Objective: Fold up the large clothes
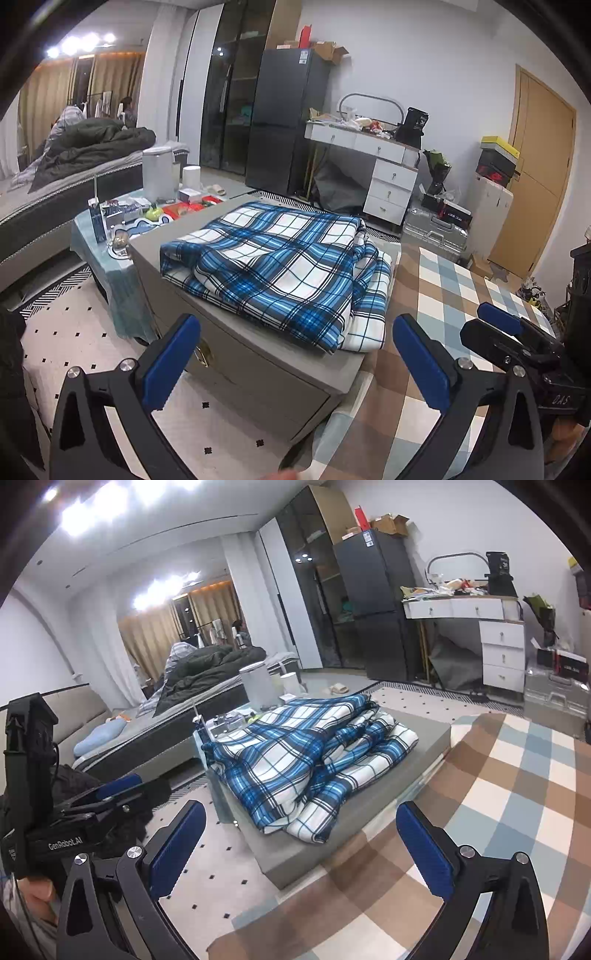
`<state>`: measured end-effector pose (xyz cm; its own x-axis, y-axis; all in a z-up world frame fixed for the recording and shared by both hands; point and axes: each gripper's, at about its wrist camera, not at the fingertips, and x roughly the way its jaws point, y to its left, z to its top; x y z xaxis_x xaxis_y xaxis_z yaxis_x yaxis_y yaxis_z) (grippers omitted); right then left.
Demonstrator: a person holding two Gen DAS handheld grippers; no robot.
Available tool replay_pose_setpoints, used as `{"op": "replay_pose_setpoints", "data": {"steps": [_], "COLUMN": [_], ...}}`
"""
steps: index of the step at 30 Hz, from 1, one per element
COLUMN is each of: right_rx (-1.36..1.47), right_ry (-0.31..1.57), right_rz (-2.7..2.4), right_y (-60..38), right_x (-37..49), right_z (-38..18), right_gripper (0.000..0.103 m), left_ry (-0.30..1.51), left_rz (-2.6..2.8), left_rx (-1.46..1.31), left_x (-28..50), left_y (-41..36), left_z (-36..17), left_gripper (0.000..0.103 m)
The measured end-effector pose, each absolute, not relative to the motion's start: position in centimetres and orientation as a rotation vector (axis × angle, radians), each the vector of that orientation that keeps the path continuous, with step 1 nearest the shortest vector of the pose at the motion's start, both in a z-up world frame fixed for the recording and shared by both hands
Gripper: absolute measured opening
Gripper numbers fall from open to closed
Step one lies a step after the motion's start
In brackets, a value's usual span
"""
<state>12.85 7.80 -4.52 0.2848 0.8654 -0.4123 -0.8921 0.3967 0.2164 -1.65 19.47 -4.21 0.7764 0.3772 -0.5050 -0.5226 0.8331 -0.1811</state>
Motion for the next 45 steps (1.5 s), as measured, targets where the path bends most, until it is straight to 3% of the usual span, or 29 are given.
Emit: {"op": "replay_pose_setpoints", "data": {"steps": [45], "right_rx": [-0.042], "right_ry": [0.473], "right_rz": [1.202], "right_y": [6.7], "right_x": [12.2], "right_z": [-4.3], "right_gripper": [0.103], "left_ry": [0.458], "left_rz": [0.480], "left_rx": [-0.289], "left_x": [-1.8], "left_y": [19.1], "left_z": [-4.4], "left_gripper": [0.102]}}
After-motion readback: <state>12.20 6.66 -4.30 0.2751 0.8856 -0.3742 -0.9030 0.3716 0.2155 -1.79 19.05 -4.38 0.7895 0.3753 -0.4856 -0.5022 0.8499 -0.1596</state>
